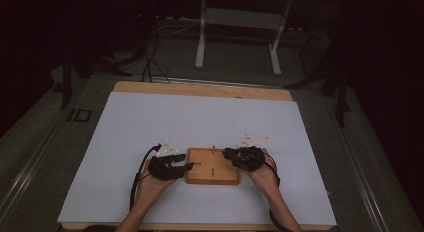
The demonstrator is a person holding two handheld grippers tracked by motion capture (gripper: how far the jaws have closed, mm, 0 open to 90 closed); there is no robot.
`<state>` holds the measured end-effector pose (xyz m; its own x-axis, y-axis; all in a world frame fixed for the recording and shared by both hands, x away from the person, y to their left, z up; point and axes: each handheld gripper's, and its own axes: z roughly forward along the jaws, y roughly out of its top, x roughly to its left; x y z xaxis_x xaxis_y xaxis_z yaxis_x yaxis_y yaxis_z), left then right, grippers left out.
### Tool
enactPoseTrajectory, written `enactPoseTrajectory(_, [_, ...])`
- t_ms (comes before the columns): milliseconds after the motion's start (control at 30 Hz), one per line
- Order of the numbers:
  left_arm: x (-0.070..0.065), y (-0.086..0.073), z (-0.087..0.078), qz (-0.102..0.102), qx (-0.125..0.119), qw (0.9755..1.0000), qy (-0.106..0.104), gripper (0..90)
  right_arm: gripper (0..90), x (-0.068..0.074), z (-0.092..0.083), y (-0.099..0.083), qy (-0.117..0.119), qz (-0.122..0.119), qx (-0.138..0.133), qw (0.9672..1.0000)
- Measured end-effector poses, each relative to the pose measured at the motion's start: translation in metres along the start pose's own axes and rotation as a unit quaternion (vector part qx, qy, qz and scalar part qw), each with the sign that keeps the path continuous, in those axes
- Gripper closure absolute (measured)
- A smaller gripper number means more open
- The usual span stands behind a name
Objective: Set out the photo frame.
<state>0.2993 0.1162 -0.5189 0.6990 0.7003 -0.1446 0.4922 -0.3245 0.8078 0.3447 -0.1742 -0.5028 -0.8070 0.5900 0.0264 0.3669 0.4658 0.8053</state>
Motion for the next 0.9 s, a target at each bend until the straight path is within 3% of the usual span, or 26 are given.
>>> enactPoseTrajectory(367, [0.001, -0.007, -0.006, 0.003, 0.001, 0.9999, 0.011, 53.0, 73.5, -0.002, 0.024, 0.006, 0.020, 0.001, 0.010, 0.9997])
enactPoseTrajectory(900, [-0.010, -0.013, -0.007, 0.025, 0.011, 0.9996, 0.000, 52.7, 77.5, -0.003, 0.038, 0.007, 0.037, 0.014, -0.008, 0.9992])
